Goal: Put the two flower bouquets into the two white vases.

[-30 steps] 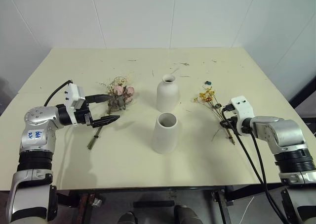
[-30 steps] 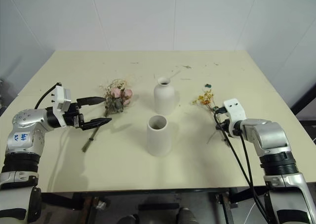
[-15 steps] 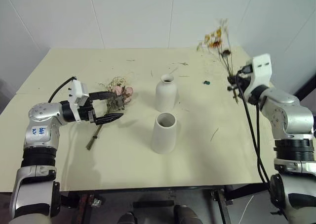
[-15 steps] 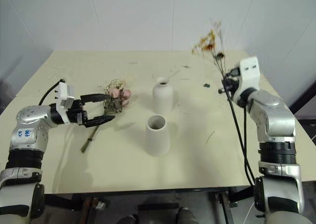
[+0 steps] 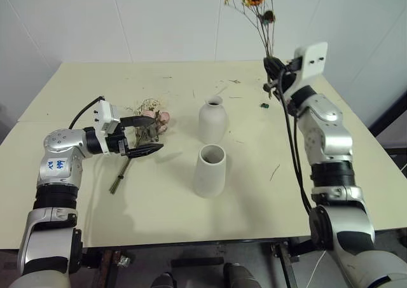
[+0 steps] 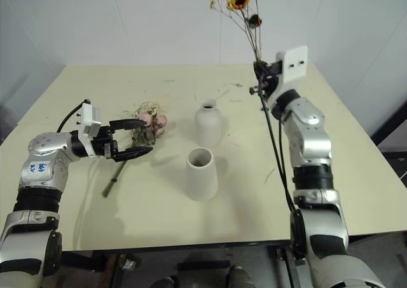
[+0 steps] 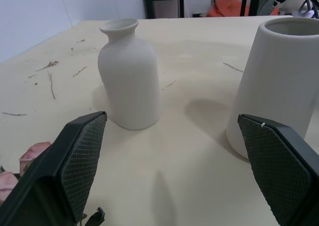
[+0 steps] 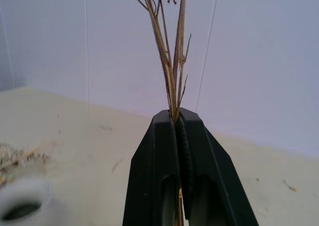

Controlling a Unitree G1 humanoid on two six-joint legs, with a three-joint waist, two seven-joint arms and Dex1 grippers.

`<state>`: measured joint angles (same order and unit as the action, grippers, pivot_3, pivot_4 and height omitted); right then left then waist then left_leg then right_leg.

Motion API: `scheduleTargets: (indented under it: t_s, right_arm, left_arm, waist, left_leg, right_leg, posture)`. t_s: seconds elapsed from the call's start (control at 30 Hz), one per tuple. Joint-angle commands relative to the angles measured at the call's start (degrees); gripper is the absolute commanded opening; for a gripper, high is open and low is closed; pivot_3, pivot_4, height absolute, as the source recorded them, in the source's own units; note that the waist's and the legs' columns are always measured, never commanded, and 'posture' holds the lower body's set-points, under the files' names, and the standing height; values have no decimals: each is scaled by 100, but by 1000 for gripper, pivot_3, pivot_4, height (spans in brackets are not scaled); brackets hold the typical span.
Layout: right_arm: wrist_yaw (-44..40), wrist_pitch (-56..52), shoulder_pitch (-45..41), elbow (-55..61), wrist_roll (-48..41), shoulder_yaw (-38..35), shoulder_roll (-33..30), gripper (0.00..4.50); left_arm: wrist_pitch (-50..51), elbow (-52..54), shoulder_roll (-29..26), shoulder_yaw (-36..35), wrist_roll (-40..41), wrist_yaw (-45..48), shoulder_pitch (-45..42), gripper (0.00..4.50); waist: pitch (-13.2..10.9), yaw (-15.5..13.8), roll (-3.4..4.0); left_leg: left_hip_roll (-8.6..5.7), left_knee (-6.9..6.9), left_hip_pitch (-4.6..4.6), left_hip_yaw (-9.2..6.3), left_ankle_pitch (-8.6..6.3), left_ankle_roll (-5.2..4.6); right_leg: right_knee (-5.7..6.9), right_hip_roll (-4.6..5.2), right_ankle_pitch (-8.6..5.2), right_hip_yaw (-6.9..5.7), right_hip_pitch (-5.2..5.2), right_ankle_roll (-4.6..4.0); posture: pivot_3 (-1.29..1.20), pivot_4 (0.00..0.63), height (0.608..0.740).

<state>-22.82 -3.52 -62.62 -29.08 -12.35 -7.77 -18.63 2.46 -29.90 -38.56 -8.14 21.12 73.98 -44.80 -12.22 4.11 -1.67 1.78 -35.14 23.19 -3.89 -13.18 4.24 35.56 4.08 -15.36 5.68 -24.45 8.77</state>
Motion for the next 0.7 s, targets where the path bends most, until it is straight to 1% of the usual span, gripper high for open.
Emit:
scheduleTargets:
  t_s: [0.03,0.17,0.43,0.53,0.7]
  right_arm:
    - [196,995,-363,-562,243,24,192,32]
    - [93,1743,-653,-1236,148,-88,450,32]
    - [7,2827,-1109,-2141,-136,-384,902,32]
    - [-122,2950,-1186,-2298,-270,-455,1072,32]
    - [-821,2733,-1116,-2313,-551,-428,1302,32]
  left_arm:
    - [-21,250,-48,-87,86,-31,-13,4500]
    - [37,413,-79,-135,122,-90,110,4500]
    - [184,737,-138,-219,169,-197,336,4500]
    - [231,807,-163,-239,175,-225,371,4500]
    - [274,857,-189,-239,186,-266,391,4500]
  waist:
    - [0,38,0]
    - [0,68,0]
    - [-2,108,3]
    - [-2,130,3]
    - [-2,151,3]
  left_leg:
    - [0,1,0,-1,0,0]
    - [0,6,2,-1,0,1]
    - [0,11,1,-1,0,1]
    - [2,11,-2,-1,1,2]
    - [1,10,-2,-2,3,6]
  right_leg:
    - [2,0,0,0,0,0]
    - [-2,1,0,1,1,0]
    - [0,1,0,0,-2,0]
    - [5,0,0,0,-2,0]
    - [7,0,0,0,-1,0]
  posture:
    - [0,150,740]
    - [0,150,740]
    - [0,150,740]
    - [0,150,740]
    - [0,150,740]
